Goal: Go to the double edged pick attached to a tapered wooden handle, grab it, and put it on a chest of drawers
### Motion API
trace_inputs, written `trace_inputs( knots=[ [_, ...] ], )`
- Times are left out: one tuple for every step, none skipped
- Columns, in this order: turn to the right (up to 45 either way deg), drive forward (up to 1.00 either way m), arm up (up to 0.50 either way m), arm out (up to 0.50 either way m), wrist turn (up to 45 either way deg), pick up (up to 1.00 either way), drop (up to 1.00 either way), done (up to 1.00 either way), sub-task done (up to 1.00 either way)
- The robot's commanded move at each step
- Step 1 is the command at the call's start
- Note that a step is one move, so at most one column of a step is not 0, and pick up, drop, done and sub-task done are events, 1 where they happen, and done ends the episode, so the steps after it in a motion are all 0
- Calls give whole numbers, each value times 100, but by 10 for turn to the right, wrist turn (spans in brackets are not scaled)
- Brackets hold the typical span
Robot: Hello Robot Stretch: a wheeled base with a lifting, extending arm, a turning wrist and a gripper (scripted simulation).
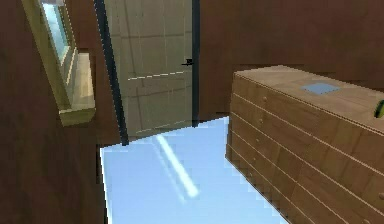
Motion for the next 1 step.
trace_inputs(
  knots=[
    [0, 0, 0, 38, 0, 0, 0, 0, 0]
  ],
)
